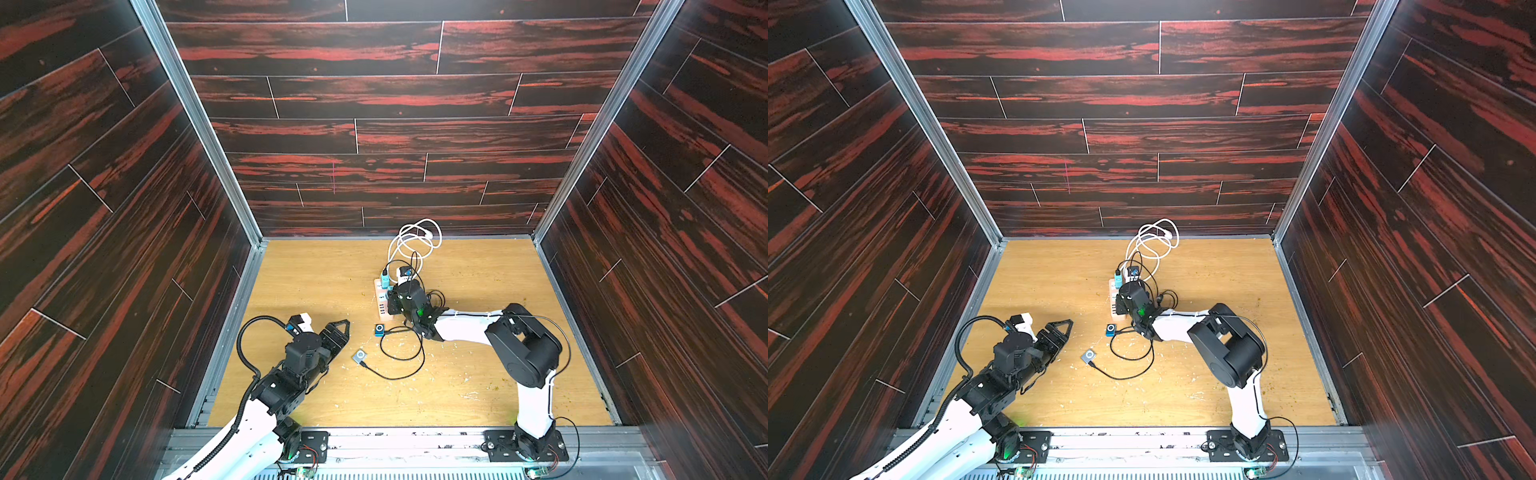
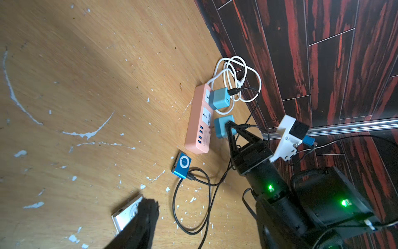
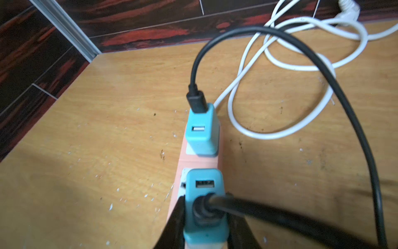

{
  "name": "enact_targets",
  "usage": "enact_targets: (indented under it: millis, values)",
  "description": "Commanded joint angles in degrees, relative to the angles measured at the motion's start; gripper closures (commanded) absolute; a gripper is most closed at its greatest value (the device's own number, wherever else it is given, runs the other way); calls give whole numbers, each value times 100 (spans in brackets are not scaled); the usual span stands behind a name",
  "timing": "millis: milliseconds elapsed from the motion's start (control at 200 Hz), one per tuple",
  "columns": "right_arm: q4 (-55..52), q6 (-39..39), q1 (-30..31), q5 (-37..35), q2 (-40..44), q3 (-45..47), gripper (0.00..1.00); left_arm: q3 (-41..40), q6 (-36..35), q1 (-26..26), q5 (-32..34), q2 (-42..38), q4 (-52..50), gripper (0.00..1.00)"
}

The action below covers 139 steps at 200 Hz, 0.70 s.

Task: Charge mp3
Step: Insert the plug into the socket.

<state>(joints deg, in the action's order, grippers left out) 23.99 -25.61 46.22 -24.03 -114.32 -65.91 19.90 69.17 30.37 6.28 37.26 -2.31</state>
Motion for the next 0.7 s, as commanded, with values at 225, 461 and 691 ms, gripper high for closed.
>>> enact_targets:
  millis: [225,461,691]
  values:
    - [-253,383,180,-467,-619,-466,100,-196,-123,-57,59,-118,11,26]
    - [205,374,329,-929,-614,-174,100,-294,-96,-75,11,-148,90,26]
    - [551,641,318,-1068,-354,-163,100,-355,-88,-84,7,-245,142,26]
